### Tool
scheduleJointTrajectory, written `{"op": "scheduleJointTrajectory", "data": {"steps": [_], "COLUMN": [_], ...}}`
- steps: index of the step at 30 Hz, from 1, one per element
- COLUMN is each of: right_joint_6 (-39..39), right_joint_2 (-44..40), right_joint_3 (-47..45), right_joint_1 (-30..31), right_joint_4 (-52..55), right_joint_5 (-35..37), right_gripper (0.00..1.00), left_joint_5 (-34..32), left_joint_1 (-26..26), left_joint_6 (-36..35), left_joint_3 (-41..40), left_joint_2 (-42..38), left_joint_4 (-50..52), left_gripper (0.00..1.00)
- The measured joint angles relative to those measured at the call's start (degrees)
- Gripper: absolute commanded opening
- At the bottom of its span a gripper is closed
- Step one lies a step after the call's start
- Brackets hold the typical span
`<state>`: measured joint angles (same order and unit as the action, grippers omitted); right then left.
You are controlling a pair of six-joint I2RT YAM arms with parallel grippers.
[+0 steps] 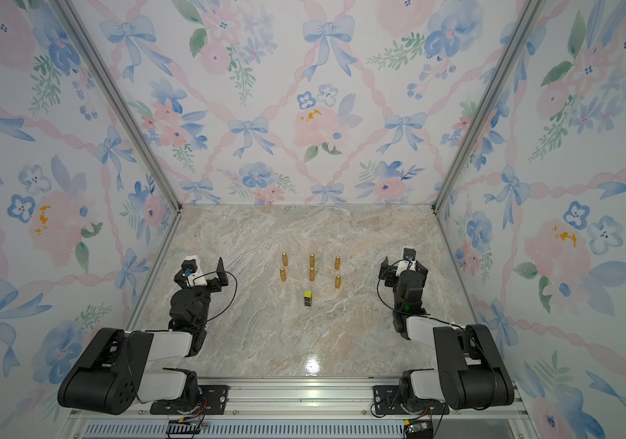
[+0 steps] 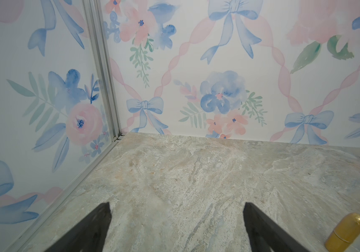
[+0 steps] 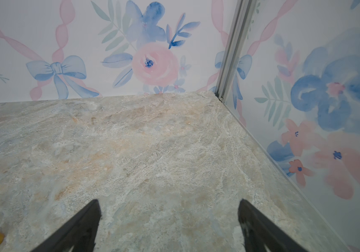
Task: Open the lipstick cap
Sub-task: Pick up the lipstick at the center of the board.
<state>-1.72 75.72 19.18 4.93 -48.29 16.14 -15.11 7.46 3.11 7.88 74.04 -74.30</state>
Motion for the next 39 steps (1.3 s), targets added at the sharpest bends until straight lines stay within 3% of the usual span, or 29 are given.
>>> {"op": "scheduleJointTrajectory", "data": {"steps": [8,19,29,34,39], "right_joint_6": [-10.62,-28.76,-27.8,-26.23,-24.79], "right_joint_2": [-8.2,-8.59,-7.43,-4.2,-2.05], "right_joint_3": [11.56,14.01,25.05,32.06,33.48], "right_joint_1": [-2.99,-15.26,-11.04,-9.49,-4.63], "right_joint_4": [26.18,39.89,55.78,63.93,69.05], "right_joint_5": [-1.92,-16.87,-19.3,-17.81,-15.17], "right_gripper": [0.99,0.99,0.99,0.99,0.99], "left_joint_5": [-0.9,2.4,8.15,9.01,9.03], "left_joint_1": [-0.02,-2.01,-0.59,3.39,8.33], "left_joint_6": [6.01,20.26,26.12,26.1,25.18], "left_joint_3": [0.24,1.9,6.29,7.98,10.12], "left_joint_2": [-13.77,-16.15,-16.09,-16.09,-16.11], "left_joint_4": [7.28,15.04,25.09,30.38,34.34], "left_gripper": [0.98,0.98,0.98,0.98,0.98]}}
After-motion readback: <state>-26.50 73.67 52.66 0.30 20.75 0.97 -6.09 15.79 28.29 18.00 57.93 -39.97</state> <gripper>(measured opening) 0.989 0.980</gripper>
